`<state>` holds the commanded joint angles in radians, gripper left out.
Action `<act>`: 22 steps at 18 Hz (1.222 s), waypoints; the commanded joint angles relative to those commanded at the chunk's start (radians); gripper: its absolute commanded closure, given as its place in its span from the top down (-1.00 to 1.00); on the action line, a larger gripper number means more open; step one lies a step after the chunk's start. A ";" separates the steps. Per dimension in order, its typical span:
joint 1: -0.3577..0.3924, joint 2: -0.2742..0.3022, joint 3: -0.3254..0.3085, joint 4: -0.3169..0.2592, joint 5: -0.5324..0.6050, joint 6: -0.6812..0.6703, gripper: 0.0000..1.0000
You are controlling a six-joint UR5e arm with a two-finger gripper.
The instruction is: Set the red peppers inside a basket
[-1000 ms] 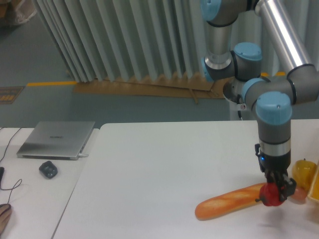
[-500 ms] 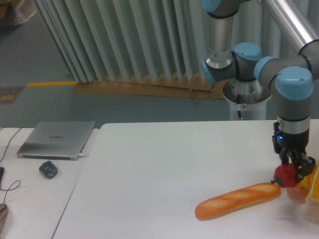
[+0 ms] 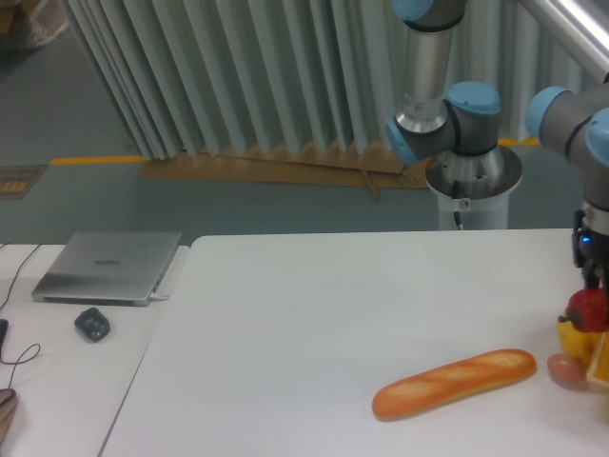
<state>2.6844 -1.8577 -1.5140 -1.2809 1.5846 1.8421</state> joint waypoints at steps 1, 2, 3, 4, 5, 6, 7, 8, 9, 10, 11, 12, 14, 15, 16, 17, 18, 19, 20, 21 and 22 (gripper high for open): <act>0.009 0.000 -0.002 0.000 -0.002 0.011 -0.03; 0.012 -0.002 -0.002 0.002 0.000 0.019 -0.03; 0.018 -0.005 -0.002 0.002 0.000 0.020 -0.03; 0.031 -0.011 -0.003 0.003 0.000 0.025 -0.03; 0.041 -0.015 -0.002 0.008 -0.002 0.038 -0.03; 0.060 -0.027 -0.002 0.012 -0.003 0.063 -0.03; 0.075 -0.037 0.003 0.015 -0.003 0.090 -0.03; 0.087 -0.052 0.008 0.017 -0.005 0.113 -0.03; 0.104 -0.066 0.009 0.023 -0.005 0.137 -0.03; 0.115 -0.078 0.009 0.043 -0.006 0.161 -0.03; 0.118 -0.089 0.009 0.064 -0.006 0.190 -0.03; 0.120 -0.098 0.009 0.074 -0.005 0.218 -0.03; 0.120 -0.118 0.009 0.093 -0.005 0.239 -0.03; 0.120 -0.129 0.009 0.106 -0.006 0.241 -0.03; 0.120 -0.135 0.009 0.112 -0.006 0.241 -0.03; 0.118 -0.143 0.011 0.118 -0.006 0.241 -0.03; 0.118 -0.146 0.011 0.123 -0.006 0.241 -0.03; 0.117 -0.146 0.009 0.124 -0.006 0.240 -0.03; 0.115 -0.146 0.009 0.124 -0.006 0.238 -0.02; 0.114 -0.144 0.009 0.124 -0.006 0.238 0.08; 0.111 -0.143 0.009 0.124 -0.006 0.236 0.40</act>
<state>2.7949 -2.0003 -1.5048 -1.1566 1.5785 2.0786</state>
